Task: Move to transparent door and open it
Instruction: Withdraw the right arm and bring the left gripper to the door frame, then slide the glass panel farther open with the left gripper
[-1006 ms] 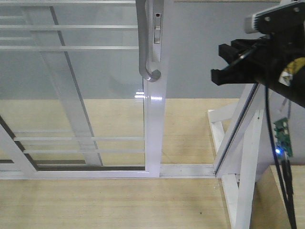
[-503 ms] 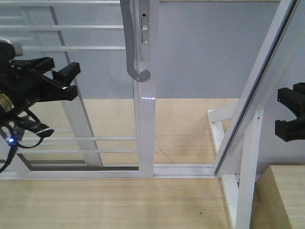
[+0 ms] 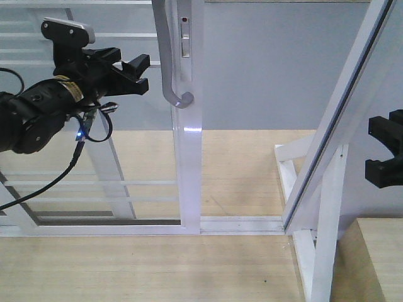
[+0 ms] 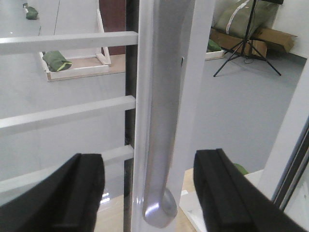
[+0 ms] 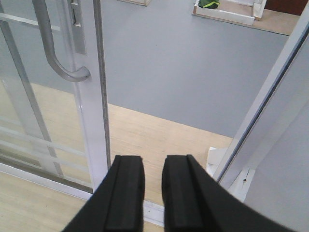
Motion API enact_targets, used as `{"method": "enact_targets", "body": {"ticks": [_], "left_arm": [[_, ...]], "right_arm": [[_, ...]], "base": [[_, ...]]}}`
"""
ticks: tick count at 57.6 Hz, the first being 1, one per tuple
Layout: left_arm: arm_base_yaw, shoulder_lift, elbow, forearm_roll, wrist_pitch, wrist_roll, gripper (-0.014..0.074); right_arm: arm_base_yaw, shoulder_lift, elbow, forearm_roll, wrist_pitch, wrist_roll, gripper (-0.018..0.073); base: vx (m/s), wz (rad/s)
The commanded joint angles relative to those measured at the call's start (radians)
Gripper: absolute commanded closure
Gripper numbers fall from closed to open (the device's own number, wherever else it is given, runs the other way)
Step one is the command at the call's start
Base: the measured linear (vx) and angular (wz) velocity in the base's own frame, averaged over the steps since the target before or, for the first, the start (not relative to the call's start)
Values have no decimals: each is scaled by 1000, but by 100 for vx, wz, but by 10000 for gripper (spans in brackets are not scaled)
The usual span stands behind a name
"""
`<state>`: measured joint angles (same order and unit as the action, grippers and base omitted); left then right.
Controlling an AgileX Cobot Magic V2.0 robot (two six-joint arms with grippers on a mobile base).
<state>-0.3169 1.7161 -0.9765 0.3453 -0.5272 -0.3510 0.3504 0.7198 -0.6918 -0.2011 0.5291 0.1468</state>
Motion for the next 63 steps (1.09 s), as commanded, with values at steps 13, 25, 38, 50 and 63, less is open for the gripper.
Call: {"method": "enact_targets", "body": {"ticks": [13,25,38,50,63], "left_arm": [[-41,110,-246,-11,-86,-4,71],[-42,207,-369,-11,-84,-4,71],[-42,275,-435,-13,-78,-2,83],[-42,304,-461,-126,-85,69,143],[-42,302,-461,-252,-91,202,204]], "right_arm": [[-4,-2,-29,-15,-70,-1,327],[-4,-2,-29,-15,-59,-1,327],[-4,-2,-29,-15,-58,-1,327],[-4,-2,-29,-15,-56,-1,327],[-4,-2,-29,-15,-37,-1,327]], "base": [[0,0],[0,0],[0,0],[0,0],[0,0]]}}
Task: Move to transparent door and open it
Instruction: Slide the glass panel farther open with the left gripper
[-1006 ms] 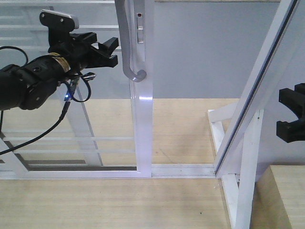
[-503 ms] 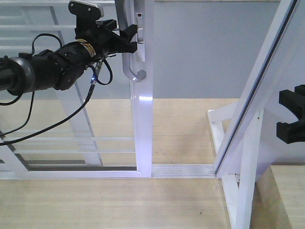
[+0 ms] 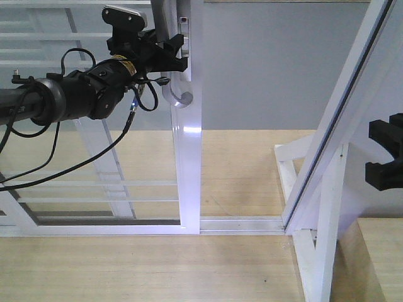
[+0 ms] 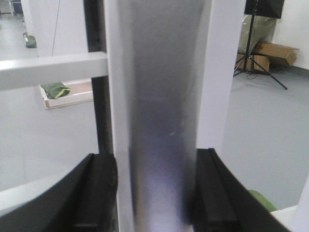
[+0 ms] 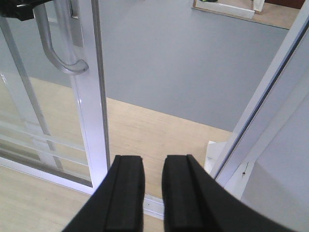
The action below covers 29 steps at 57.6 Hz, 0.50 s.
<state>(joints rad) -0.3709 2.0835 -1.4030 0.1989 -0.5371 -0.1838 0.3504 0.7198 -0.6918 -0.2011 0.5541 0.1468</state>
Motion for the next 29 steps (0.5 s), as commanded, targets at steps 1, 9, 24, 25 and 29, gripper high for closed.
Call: {"method": "enact_targets", "body": {"ticks": [1,9,24,25,29], "left_arm": [[12,-66,-34,-112,-81,39,206],[12,-67,-34,-185,-81,73,206],[15,-67,-34,-191,-47,98,206],[15,-67,-34,-191,-41,102,206],[22,-67,-34,-191,-16,108,206]], "right_arm": [[-4,-2,-29,-15,-62,-1,327],[-4,-2,-29,-16,-62,-1,327],[-4,-2,-29,-30,-61,-1,327],[-4,-2,-29,-30,-61,-1,327],[-4,-2,-29,-30,-61,-1,327]], "base": [[0,0],[0,0],[0,0],[0,0],[0,0]]}}
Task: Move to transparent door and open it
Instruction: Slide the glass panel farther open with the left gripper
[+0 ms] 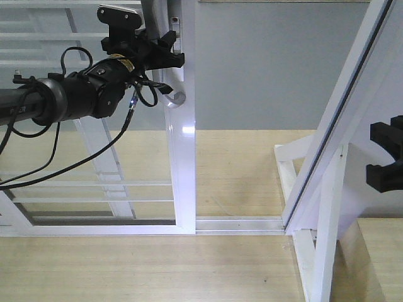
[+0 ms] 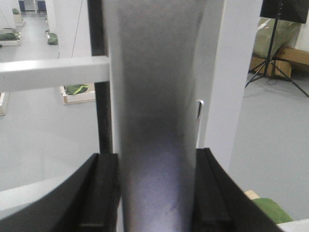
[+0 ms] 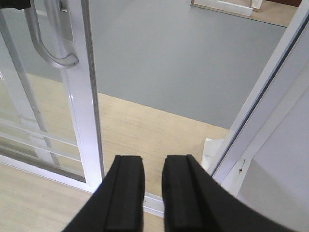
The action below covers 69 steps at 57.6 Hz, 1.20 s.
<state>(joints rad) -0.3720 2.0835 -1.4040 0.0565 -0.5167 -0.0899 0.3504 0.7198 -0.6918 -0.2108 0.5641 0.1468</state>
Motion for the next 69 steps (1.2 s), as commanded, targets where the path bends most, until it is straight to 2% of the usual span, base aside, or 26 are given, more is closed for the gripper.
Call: {"method": "enact_targets", "body": {"ticks": [1,18,30,69], "left_arm": [[23,-68,-33,-48,-30,14,206],[63,-137,-33,-46,129,15,206],[91,-167,-33,-57,148,22,206],[185,-239,-33,-57,389,33,206]], "right_arm": [[-4,-2,-29,-21,-71,-1,327],[-4,-2,-29,-23,-67,-1,327],[-4,-2,-29,-23,-67,-1,327],[-4,-2,-29,-78,-70,-1,327]], "base": [[0,0],[0,0],[0,0],[0,0]]}}
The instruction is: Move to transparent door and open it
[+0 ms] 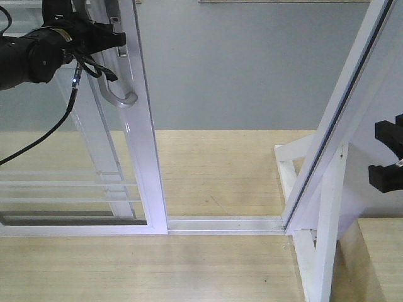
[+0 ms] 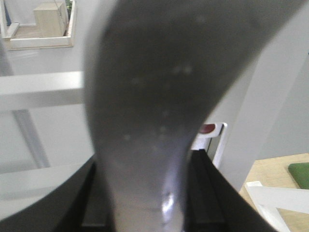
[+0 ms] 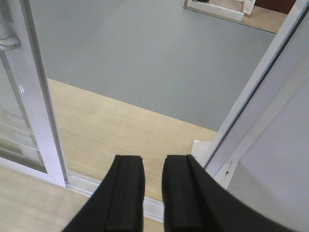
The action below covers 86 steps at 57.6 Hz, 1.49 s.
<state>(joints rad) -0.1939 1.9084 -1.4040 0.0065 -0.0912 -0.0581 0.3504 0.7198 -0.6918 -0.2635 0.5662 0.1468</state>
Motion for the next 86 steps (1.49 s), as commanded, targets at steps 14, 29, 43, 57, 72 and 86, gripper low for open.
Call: {"method": "enact_targets", "body": {"ticks": [14,29,43,57,72,86], "left_arm": [[33,-84,-33,25,35,31,206],[90,-141,-33,24,117,58,206],[145,-145,-33,22,123,77,206],[175,-149,-33,24,167,78,206],[175,-187,-33,97,274,78,206],[174,-327,51,146,331,112,206]], "right_arm": [[-4,-2,-29,-29,-74,-1,327],[-4,-2,-29,-40,-74,-1,327],[-4,-2,-29,-40,-78,0,327],[-4,-2,-29,-40,-78,0,327],[-4,-2,-29,-40,-78,0,327],[-4,-2,-29,-41,-78,0,327]], "base": [[0,0],[0,0],[0,0],[0,0],[0,0],[0,0]]}}
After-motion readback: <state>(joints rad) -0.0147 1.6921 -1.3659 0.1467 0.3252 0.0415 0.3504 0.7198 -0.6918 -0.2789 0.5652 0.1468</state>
